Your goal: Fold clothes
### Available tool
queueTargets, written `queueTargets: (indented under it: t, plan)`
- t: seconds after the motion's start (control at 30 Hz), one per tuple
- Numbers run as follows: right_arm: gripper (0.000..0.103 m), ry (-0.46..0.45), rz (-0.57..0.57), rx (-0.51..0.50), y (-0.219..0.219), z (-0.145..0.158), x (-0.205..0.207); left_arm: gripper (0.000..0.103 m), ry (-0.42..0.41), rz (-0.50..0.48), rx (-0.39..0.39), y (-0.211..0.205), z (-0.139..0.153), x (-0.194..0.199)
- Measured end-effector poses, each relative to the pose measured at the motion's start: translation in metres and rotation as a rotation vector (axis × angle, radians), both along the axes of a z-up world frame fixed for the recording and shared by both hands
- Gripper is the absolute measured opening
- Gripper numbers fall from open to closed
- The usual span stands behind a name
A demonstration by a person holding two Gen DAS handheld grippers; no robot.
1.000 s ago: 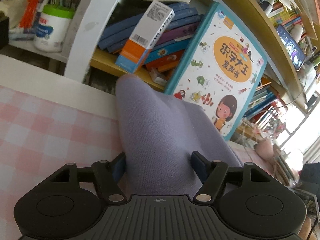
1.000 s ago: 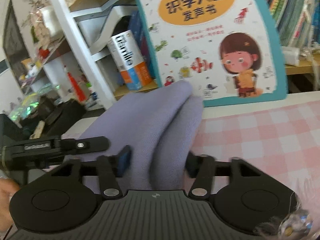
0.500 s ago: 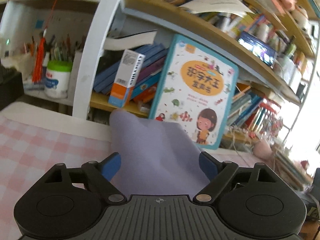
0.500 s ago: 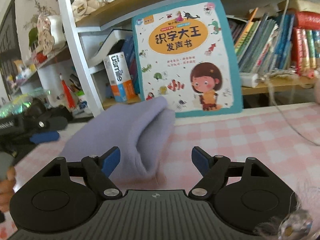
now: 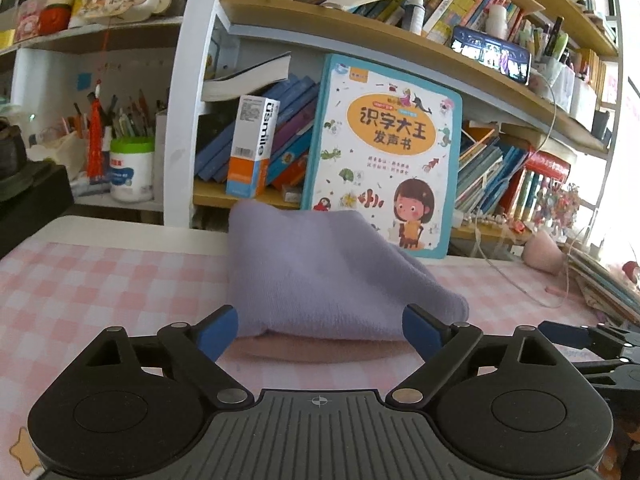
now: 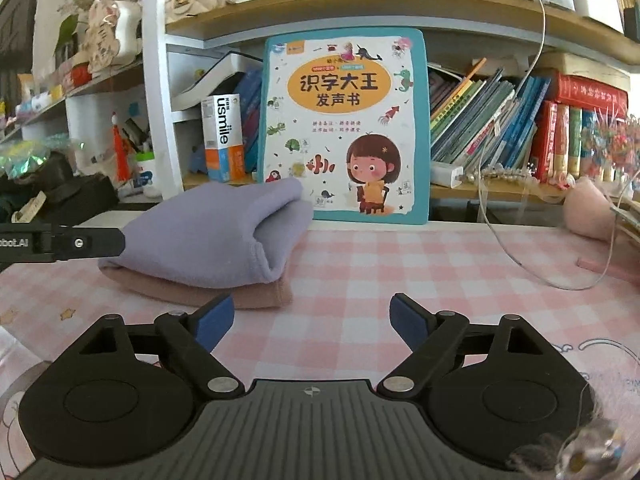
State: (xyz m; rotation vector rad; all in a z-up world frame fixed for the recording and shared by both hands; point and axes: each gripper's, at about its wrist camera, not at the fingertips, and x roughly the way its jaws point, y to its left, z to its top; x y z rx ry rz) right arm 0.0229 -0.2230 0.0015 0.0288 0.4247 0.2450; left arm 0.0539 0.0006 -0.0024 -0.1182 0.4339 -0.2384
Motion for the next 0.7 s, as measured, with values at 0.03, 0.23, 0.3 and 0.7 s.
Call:
queueTargets:
  t: [0.03, 0.23, 0.3, 0.7]
  plan:
    - [0.088, -0.001, 0.001, 0.000, 0.001, 0.000, -0.001, 0.092, -0.003, 0.004, 0.007, -0.001, -0.002, -0.002]
    - [0.094, -0.025, 0.002, -0.033, 0.008, 0.001, -0.008, 0.093, -0.018, -0.009, 0.066, -0.009, -0.007, -0.013]
    - [0.097, -0.028, 0.005, -0.051, 0.010, 0.002, -0.008, 0.093, -0.032, -0.010, 0.088, -0.011, -0.008, -0.015]
    - [0.102, 0.000, 0.040, -0.101, 0.021, 0.000, -0.013, 0.096, -0.037, -0.041, 0.162, -0.019, -0.016, -0.027]
